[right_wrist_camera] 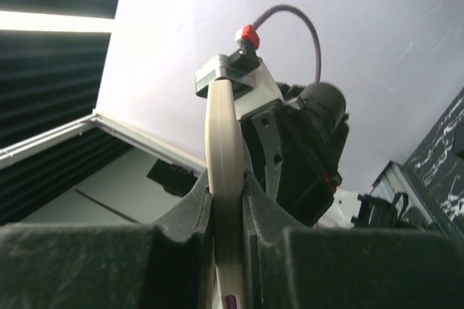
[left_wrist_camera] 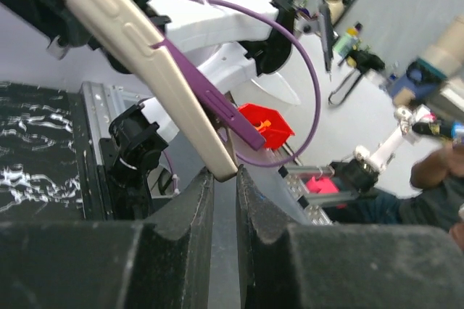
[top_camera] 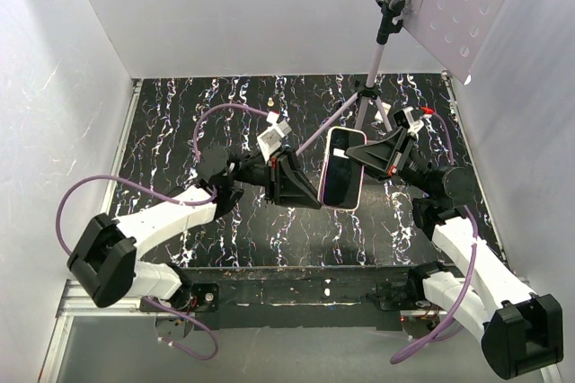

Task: Take the phone out of the phone case
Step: Remove the phone case from the phone.

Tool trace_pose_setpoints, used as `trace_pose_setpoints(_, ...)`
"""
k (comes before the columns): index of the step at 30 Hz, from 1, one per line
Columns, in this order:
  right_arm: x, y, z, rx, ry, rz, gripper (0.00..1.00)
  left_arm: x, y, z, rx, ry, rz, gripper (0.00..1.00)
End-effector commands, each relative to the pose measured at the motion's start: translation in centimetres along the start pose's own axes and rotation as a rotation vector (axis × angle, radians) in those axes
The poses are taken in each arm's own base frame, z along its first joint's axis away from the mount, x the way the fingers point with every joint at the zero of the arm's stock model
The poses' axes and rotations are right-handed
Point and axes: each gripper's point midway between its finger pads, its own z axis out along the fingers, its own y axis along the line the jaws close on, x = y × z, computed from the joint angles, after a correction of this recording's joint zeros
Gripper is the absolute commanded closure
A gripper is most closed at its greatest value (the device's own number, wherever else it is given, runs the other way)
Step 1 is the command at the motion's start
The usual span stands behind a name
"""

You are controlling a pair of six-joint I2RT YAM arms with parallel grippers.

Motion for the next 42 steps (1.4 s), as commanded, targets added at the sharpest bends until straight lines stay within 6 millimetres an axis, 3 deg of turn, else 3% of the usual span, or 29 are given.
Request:
trace_pose_setpoints(1,3.5,5.3,-0.5,-0.153,0.132,-0.020,0.99,-1.1,11.3,-2.9,-0.603,-0.169,-0.218,1.00)
trace_pose_setpoints(5,2.9,3.9,0.1,-0.071,0.094,-0.095,0.99,-0.7,11.0,-3.7,-0.690,-0.232,-0.335,0.99)
trace_pose_setpoints(10,2.6,3.4,0.3,-0.056,0.060,-0.145,0.99,-0.3,11.3,-5.2,-0.813,-0.339,-0.433,0.75)
trace_pose_setpoints(16,1.7,2.0,0.6,-0.037,-0.018,-0.192,0.99,0.0,11.6,-3.3,-0.739,-0.335,-0.479,0.67)
trace_pose_setpoints(18,1.4,1.6,0.8,-0.036,-0.047,-0.199,0.99,0.3,11.8,-2.7,-0.706,-0.333,-0.502,0.72)
trace_pose_setpoints(21,0.6,1.2,0.9,-0.051,-0.109,-0.176,0.99,0.8,12.3,-2.8,-0.713,-0.334,-0.463,0.97)
trace_pose_setpoints(24,0.2,1.2,1.4,-0.062,-0.142,-0.106,0.99,2.5,14.3,-5.4,-0.914,-0.284,-0.329,1.00)
trace_pose_setpoints(27,0.4,2.4,1.7,-0.118,-0.161,0.031,0.99,3.3,16.4,-11.1,-1.288,-0.242,-0.068,1.00)
trace_pose_setpoints(30,0.3,4.3,2.0,-0.203,-0.191,0.146,0.99,3.4,16.9,-15.0,-1.451,-0.266,0.109,1.00)
trace_pose_setpoints(33,0.2,4.7,2.0,-0.243,-0.205,0.209,0.99,2.8,17.1,-15.6,-1.487,-0.220,0.193,1.00)
trace_pose_setpoints(37,-0.4,2.7,1.7,-0.185,-0.260,0.224,0.99,1.9,16.0,-15.0,-1.443,-0.242,0.205,1.00)
trace_pose_setpoints(42,-0.7,3.2,1.6,-0.238,-0.272,0.283,0.99,2.8,15.4,-16.5,-1.493,-0.212,0.243,1.00)
